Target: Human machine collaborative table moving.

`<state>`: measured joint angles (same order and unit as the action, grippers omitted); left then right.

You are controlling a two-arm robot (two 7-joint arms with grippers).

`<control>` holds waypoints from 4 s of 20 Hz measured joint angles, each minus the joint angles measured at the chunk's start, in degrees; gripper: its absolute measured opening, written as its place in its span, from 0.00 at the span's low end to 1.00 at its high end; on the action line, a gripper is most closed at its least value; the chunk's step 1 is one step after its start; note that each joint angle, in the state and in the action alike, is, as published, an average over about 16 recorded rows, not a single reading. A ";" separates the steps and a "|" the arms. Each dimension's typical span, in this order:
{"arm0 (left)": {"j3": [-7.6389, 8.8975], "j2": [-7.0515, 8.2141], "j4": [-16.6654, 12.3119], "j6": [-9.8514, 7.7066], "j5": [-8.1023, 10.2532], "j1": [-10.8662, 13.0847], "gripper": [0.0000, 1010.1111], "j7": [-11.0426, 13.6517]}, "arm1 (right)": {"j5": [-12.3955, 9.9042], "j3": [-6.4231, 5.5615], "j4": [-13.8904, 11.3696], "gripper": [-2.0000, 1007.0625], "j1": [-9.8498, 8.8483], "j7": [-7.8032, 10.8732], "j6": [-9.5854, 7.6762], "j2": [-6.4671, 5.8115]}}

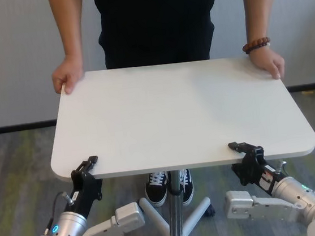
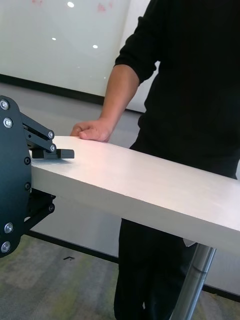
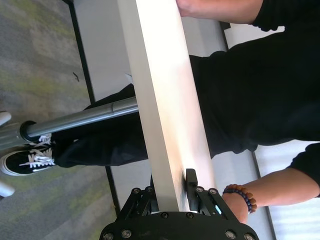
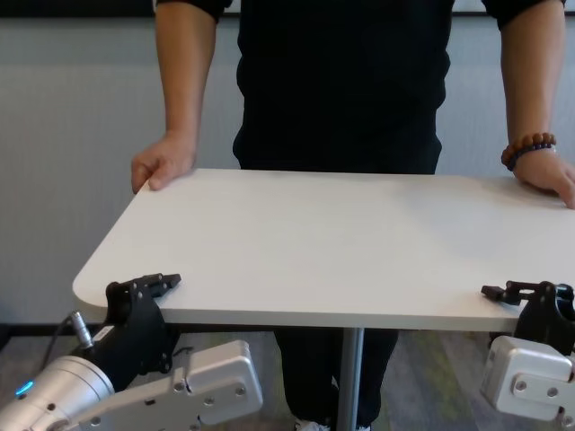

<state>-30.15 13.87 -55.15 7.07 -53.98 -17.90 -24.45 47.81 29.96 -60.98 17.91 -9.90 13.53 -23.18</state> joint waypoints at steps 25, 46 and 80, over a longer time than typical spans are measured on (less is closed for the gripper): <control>-1.06 -2.35 8.85 1.55 1.99 -2.90 0.27 -0.99 | -1.27 1.54 6.33 0.29 2.22 -1.23 1.96 2.22; -0.88 -2.24 8.28 1.09 1.61 -2.48 0.38 -0.74 | -1.02 1.40 6.00 0.50 2.00 -0.76 1.75 2.12; 6.28 5.99 -17.31 3.75 16.32 11.03 0.99 18.75 | -13.51 -3.96 -13.56 0.99 -9.95 5.96 7.45 -3.98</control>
<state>-23.87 19.86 -72.46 10.82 -37.66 -6.87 -5.70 34.30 26.00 -74.54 7.96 -3.95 20.98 -27.16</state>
